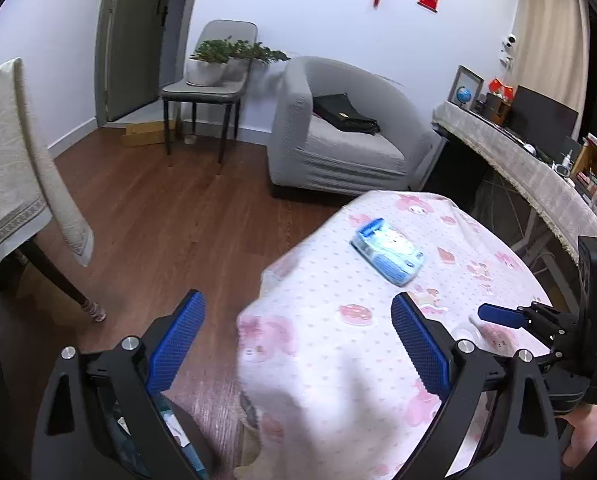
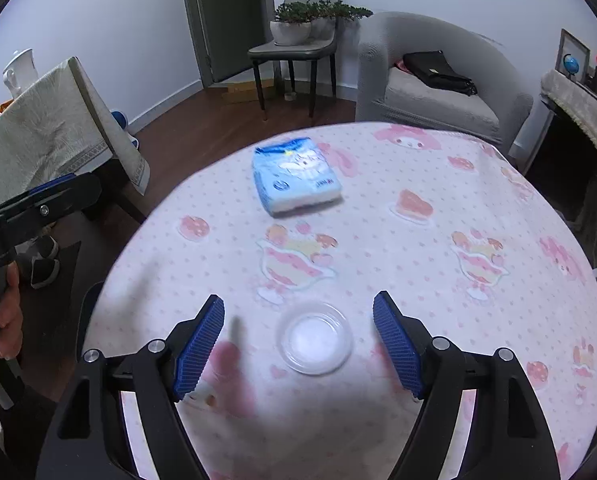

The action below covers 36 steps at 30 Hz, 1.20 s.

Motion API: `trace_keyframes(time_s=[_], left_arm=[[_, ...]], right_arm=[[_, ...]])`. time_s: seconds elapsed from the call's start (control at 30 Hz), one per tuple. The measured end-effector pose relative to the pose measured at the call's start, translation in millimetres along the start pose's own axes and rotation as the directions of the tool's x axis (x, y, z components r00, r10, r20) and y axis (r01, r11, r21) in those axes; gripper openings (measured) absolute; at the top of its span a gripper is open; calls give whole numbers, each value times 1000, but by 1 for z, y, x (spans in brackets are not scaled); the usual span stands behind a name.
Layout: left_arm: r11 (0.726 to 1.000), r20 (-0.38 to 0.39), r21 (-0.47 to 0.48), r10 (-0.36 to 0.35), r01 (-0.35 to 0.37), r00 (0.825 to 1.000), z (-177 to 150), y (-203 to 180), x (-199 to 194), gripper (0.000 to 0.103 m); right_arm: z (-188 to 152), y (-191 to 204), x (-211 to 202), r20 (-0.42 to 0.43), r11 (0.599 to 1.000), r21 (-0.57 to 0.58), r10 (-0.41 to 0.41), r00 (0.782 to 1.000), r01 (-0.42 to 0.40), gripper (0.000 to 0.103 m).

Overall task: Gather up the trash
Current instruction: 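Bring both open tools back over the table, then grasp the clear plastic lid with the right tool while the left tool grasps the blue tissue pack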

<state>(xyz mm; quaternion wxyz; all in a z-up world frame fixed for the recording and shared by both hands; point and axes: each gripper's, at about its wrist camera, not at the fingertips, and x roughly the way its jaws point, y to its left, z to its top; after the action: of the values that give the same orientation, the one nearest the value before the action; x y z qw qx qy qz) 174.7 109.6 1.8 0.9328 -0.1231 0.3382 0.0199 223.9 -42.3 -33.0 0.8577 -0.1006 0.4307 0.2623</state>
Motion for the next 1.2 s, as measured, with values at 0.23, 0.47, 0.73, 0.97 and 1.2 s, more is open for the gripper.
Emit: trace_keyframes(time_s=[0.23, 0.47, 0.73, 0.97, 1.2], left_arm=[[996, -34, 75, -46, 48, 998, -6, -33, 20, 96], [988, -63, 112, -99, 106, 993, -10, -55, 37, 95], [959, -126, 229, -138, 164, 982, 3, -69, 60, 93], [906, -188, 377, -130, 194, 973, 13, -83, 88, 93], [830, -210, 521, -101, 199, 972, 19, -95, 118, 94]], right_arm=[[-6, -9, 4, -30, 1000, 3, 10, 999, -10, 59], [-3, -12, 3, -24, 1000, -24, 3, 1000, -3, 40], [0, -39, -15, 24, 996, 65, 59, 998, -61, 40], [1, -49, -20, 40, 991, 91, 93, 995, -97, 40], [-3, -58, -19, 27, 990, 97, 99, 995, -101, 40]])
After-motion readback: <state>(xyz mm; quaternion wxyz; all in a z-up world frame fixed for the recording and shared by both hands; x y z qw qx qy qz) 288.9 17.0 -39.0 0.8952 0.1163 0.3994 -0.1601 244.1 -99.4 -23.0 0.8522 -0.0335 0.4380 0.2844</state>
